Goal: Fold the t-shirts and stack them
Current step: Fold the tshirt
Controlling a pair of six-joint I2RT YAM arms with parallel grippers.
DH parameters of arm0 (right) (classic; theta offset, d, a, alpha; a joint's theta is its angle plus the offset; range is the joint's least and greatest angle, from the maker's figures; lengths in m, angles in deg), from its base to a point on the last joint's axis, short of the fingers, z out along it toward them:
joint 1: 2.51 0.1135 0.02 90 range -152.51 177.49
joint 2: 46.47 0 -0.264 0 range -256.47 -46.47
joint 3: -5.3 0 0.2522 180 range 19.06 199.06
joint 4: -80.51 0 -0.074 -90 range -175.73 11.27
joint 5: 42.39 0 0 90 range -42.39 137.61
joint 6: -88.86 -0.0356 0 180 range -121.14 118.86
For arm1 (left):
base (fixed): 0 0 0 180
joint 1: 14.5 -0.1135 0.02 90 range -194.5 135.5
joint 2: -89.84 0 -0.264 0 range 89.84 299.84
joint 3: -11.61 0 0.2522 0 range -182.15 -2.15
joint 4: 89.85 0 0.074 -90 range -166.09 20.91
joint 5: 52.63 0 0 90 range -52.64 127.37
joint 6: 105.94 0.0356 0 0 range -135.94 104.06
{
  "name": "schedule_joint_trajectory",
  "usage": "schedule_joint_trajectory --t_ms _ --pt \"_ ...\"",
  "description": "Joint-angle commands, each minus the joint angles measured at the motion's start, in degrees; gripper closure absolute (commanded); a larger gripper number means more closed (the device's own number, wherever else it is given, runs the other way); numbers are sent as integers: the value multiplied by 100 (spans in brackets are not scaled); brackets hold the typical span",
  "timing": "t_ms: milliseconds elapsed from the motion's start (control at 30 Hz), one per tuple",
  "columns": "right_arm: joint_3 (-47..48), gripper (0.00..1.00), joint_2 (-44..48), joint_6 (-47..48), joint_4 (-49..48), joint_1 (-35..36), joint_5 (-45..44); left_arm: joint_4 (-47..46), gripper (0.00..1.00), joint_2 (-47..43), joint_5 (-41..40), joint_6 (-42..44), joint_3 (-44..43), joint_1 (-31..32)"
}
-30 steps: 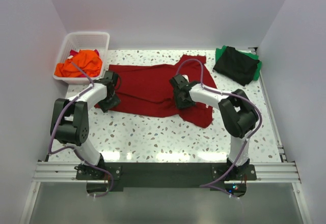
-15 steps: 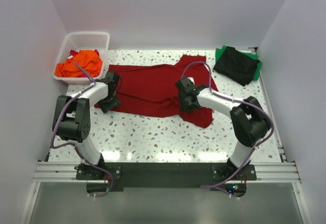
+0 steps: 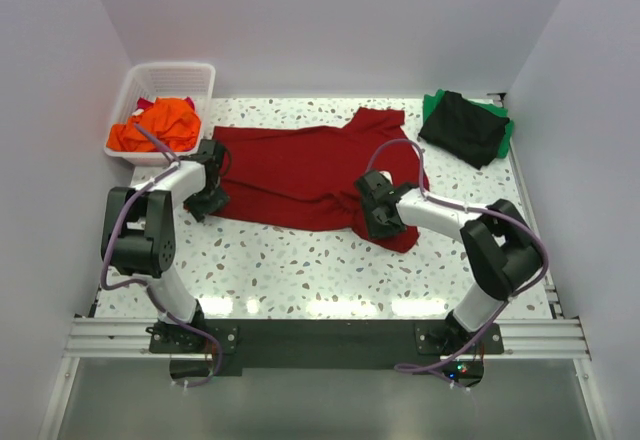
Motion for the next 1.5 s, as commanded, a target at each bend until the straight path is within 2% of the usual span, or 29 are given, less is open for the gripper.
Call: schedule_joint_trajectory --t_ms 0,200,333,733,1000,1300,1400,1467 --pt "-217 50 -97 -115 -392 -11 161 -195 43 142 -165 152 -95 -185" --pt "-551 50 -11 -343 -244 -2 267 -231 43 177 -112 188 -69 -317" --pt "-569 49 288 -484 405 -2 179 -231 43 133 -51 188 -42 -431" --pt "-604 49 790 -949 1381 -11 354 68 42 -262 11 -146 432 -660" --pt "-604 48 1089 -1292 1804 -2 -66 305 42 -552 46 -225 783 -669" --pt "-244 48 1958 -1494 2015 7 -682 95 43 -1729 388 397 635 -633" --pt "-130 48 1907 -1494 1972 -11 -788 7 42 -2072 502 652 433 -563" --pt "-33 48 1819 -1477 1893 -2 -840 -46 42 -2143 669 732 266 -283"
